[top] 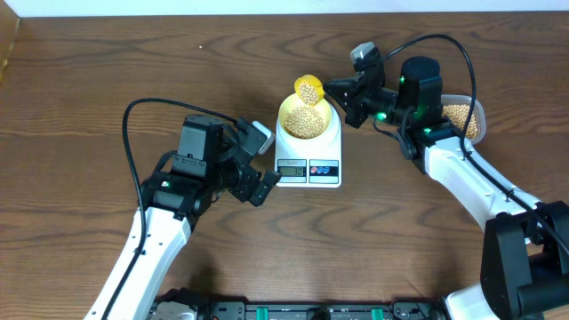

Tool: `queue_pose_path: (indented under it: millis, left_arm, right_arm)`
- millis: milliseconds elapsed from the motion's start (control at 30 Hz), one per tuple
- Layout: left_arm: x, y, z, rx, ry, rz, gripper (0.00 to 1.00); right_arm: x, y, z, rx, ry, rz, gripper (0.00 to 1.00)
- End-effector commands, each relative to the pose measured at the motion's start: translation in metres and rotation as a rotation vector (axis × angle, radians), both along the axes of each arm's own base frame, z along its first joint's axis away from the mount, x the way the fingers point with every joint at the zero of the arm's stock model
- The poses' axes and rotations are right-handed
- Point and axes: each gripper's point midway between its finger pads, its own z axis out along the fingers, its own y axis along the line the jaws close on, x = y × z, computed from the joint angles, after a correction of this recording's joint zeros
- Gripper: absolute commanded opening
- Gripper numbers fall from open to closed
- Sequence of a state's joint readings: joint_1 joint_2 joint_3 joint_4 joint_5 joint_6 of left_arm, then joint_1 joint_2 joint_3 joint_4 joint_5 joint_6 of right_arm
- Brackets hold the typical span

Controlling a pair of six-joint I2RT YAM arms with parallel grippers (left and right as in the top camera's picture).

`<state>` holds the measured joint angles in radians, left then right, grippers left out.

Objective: Scoop item into bowl and weigh 50g on scale
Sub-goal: 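Tip the scoop to pour soybeans into the yellow bowl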

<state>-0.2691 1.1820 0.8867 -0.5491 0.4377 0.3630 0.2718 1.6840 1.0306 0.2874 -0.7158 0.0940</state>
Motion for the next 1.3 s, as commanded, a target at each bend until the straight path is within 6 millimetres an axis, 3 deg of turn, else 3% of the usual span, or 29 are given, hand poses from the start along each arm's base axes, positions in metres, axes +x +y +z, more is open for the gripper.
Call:
queue_pose_path:
  millis: [0, 1267]
  left_arm:
    - [0.0014, 0.0024, -0.0012, 0.005, 0.002, 0.014, 0.96]
    - [0.0014, 0.0024, -0.0012, 0.005, 0.002, 0.014, 0.97]
  right_arm:
    - [0.0004, -0.0003, -0.0029, -0.04, -0.053, 0.014, 0.01]
    - [0.0005, -0.0002, -0.0028, -0.143, -0.221, 0.07, 0.01]
